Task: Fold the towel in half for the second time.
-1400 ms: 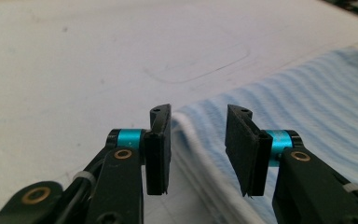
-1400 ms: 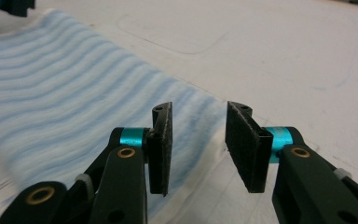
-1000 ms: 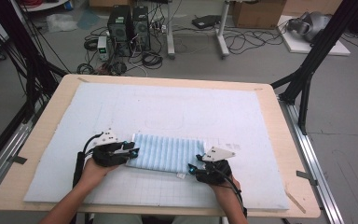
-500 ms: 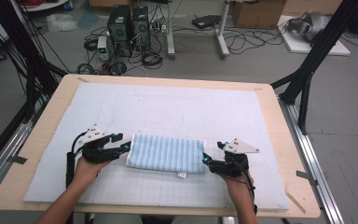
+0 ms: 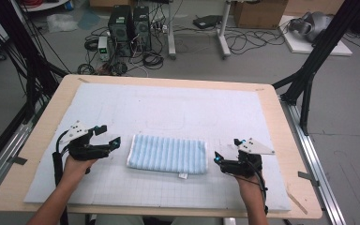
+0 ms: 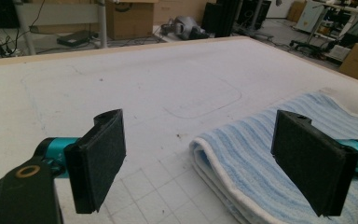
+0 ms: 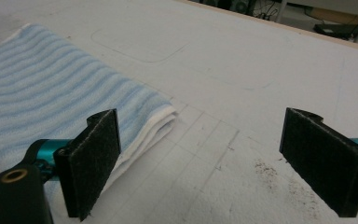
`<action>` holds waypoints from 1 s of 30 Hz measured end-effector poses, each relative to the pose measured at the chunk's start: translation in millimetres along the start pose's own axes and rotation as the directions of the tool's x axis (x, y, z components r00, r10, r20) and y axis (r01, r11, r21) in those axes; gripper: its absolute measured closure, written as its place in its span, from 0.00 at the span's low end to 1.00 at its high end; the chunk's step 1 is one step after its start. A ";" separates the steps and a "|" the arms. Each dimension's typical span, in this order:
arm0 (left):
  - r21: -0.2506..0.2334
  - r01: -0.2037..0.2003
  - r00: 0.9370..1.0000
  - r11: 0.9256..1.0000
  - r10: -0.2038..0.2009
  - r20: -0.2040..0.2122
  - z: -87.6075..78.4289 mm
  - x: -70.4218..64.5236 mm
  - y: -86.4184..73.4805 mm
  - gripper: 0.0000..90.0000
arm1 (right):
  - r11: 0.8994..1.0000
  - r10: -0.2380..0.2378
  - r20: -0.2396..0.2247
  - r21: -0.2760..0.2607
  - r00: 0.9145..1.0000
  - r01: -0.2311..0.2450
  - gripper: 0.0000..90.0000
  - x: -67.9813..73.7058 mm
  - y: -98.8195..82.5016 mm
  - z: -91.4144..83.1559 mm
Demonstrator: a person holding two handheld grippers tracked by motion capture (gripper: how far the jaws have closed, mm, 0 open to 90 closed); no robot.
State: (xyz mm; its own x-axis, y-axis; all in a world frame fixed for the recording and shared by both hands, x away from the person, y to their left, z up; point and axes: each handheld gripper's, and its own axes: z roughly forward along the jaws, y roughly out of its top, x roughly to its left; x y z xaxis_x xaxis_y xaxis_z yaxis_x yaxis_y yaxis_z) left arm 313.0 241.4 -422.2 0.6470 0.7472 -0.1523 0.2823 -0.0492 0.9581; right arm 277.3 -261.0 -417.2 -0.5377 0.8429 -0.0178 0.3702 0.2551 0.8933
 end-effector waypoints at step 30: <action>0.007 -0.022 0.999 1.000 0.022 -0.034 -7.9 0.8 -3.0 0.21 | 1.000 0.022 0.058 -0.007 0.998 -0.021 0.13 -13.2 -3.6 -14.6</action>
State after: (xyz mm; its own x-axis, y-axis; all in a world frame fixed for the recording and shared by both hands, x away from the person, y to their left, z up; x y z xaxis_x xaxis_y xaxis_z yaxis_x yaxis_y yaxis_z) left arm 307.0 247.3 -423.3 0.6282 0.7683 -0.1228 0.2732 -0.0701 0.9594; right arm 272.0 -279.9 -413.6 -0.4848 0.8743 -0.0243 0.3761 0.2334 0.8967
